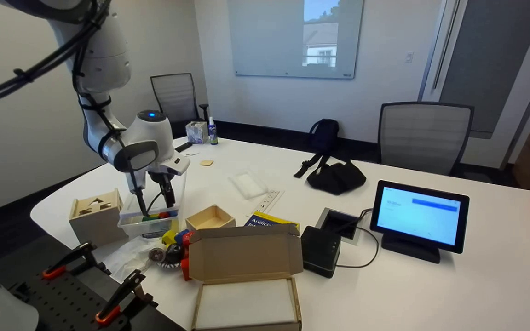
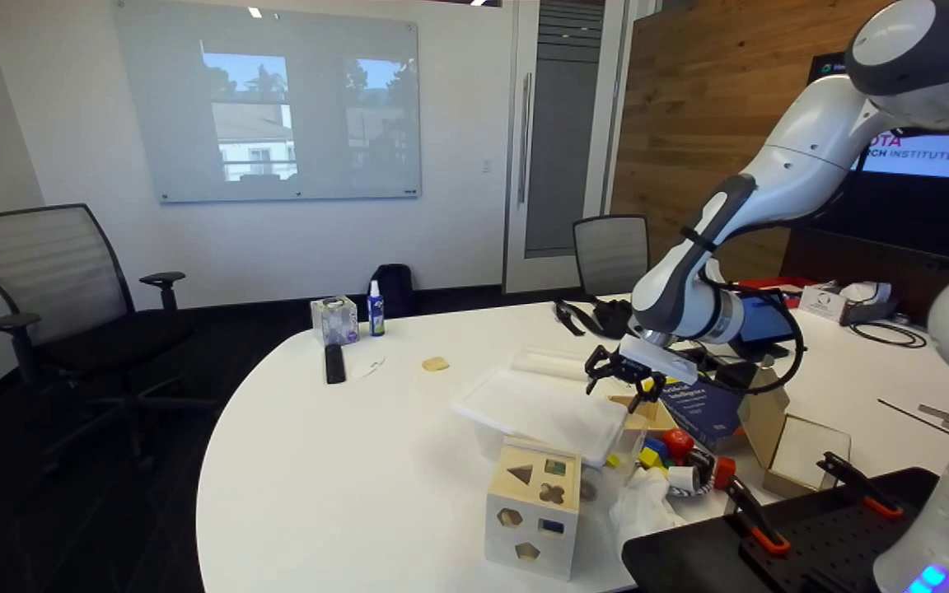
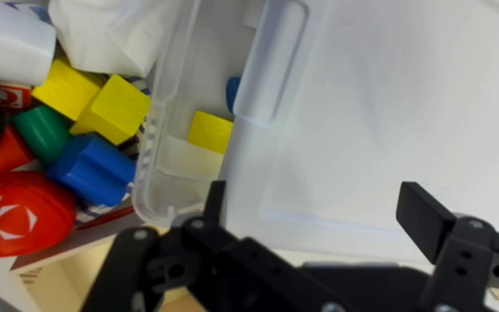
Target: Put the white lid on the clear container.
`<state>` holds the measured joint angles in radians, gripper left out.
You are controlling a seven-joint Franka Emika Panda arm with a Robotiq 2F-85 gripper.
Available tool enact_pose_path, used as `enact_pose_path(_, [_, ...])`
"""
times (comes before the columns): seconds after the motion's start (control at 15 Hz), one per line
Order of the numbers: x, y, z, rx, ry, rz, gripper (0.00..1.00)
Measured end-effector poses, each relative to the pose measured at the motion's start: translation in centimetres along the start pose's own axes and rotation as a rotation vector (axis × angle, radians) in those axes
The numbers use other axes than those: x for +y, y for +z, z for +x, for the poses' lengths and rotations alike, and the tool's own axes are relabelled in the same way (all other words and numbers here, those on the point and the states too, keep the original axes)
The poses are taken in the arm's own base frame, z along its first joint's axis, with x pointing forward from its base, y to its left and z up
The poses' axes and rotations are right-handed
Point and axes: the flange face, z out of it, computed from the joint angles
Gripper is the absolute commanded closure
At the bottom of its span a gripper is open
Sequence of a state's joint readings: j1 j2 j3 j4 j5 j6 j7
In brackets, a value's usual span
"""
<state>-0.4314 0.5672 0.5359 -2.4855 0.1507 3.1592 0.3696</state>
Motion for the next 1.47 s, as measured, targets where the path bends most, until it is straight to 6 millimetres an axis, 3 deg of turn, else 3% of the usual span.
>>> enact_pose_path(0.33, [-0.8, -1.6, 0.3, -0.018, -0.069, -0.027, 0.0])
enact_pose_path(0.67, [-4.5, -2.0, 2.3, 0.101, -0.183, 0.062, 0.0])
enact_pose_path(1.0, [-8.7, 2.6, 3.3, 0.105, -0.248, 0.187, 0.0])
enact_pose_path(1.27, [-10.5, 6.5, 3.5, 0.073, -0.307, 0.254, 0.0])
enact_pose_path(1.47, [-11.1, 7.7, 3.7, 0.06, -0.323, 0.26, 0.0])
